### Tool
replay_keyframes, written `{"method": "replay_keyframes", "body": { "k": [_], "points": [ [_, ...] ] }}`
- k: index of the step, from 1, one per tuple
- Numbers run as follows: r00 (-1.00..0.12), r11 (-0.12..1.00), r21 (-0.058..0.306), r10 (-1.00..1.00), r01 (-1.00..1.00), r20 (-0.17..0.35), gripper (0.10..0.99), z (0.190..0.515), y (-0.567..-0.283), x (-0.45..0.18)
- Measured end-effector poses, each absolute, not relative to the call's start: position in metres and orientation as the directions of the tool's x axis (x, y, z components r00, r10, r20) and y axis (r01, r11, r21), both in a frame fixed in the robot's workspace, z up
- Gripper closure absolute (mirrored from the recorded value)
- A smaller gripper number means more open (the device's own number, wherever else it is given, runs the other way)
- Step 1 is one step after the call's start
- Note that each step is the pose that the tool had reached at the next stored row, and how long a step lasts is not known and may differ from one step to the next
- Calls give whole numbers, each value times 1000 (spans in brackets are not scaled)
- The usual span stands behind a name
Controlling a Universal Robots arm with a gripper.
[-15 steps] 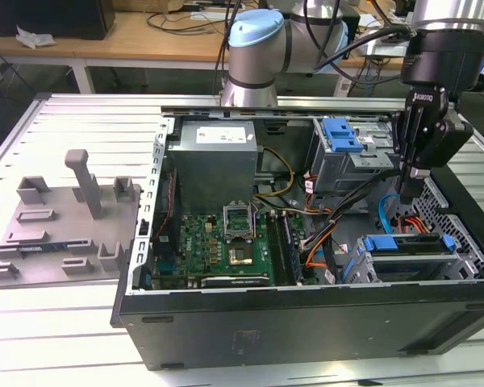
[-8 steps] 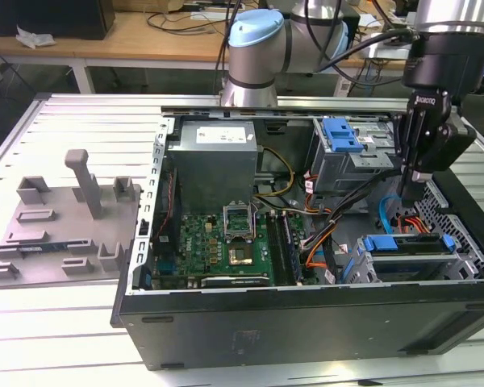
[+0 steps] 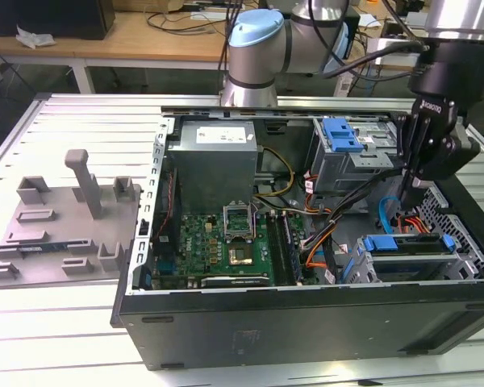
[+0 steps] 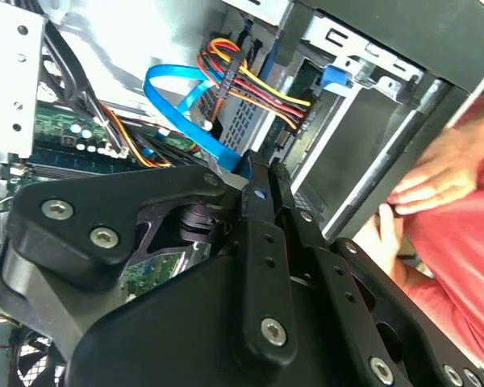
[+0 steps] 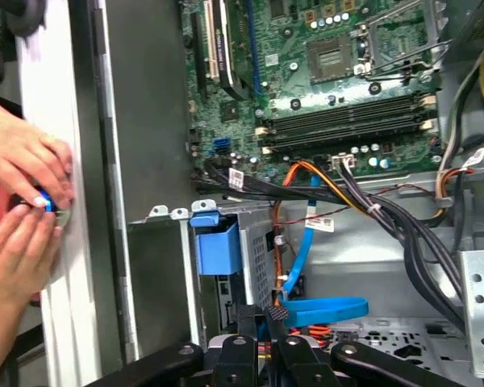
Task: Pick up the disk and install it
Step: 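Insert the second disk wire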
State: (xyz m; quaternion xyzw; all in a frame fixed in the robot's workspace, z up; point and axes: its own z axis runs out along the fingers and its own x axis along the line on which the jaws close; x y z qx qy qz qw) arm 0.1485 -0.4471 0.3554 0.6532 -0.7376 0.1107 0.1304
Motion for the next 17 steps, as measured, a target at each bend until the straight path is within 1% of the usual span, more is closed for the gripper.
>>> {"method": "replay_keyframes", "body": {
  "k": [5,8,12,15,17],
  "points": [
    [-115,122,6,-952,-993,285,925,356,-454,148],
    [-119,122,-5,-958,-993,262,925,356,-458,149],
    [-126,123,-28,-970,-992,206,925,356,-465,149],
    [-127,124,-30,-976,-992,176,925,356,-469,149],
    [-127,125,-27,-981,-992,146,925,356,-472,148]
  ]
}}
